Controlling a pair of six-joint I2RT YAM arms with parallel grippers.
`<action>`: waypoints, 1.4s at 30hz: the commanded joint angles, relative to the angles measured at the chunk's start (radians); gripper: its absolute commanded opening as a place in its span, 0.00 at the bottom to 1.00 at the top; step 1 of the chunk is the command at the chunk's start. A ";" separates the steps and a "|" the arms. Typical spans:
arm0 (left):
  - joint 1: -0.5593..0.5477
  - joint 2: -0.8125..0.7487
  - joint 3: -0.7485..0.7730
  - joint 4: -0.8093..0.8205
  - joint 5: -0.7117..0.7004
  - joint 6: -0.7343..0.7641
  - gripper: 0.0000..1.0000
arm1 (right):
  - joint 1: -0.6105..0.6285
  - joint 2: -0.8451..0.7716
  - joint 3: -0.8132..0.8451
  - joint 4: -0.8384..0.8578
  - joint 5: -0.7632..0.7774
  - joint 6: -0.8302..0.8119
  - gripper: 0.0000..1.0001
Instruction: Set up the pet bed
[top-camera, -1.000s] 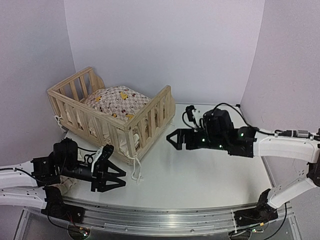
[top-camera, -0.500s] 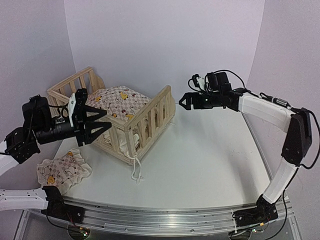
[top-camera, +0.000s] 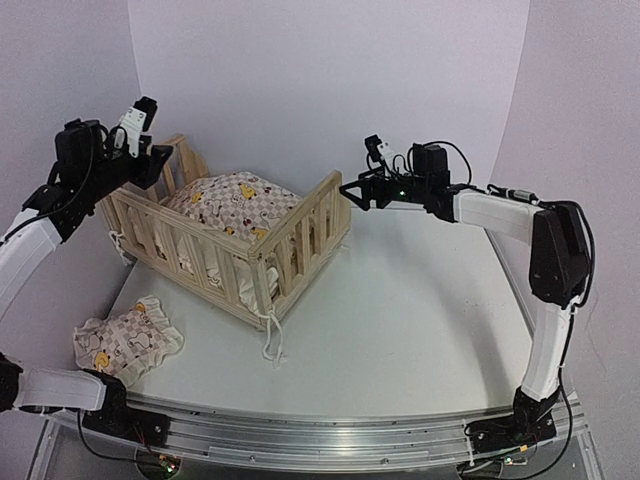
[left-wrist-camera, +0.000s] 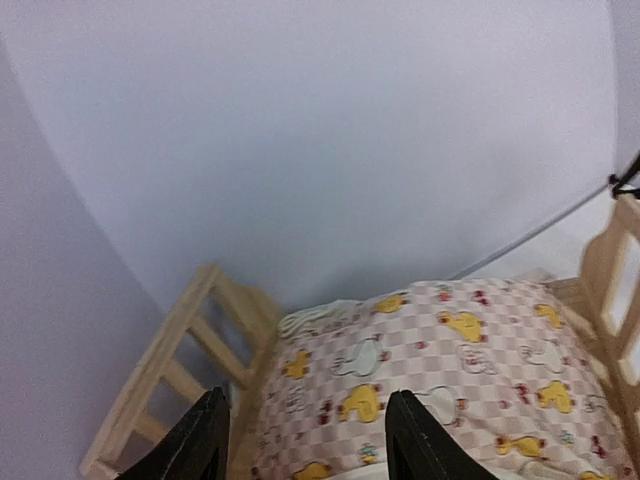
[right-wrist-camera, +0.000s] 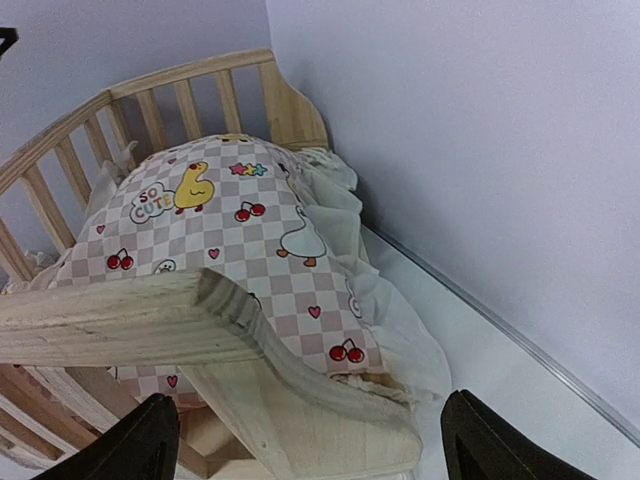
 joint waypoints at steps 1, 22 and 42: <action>0.159 0.006 0.072 -0.030 -0.080 -0.021 0.54 | -0.002 0.073 0.046 0.164 -0.178 0.037 0.91; 0.493 -0.091 -0.158 -0.196 -0.114 -0.126 0.57 | 0.021 0.187 0.099 0.312 -0.187 0.077 0.77; 0.511 0.122 -0.101 -0.101 -0.033 -0.162 0.58 | 0.047 0.011 -0.139 0.328 -0.099 0.049 0.27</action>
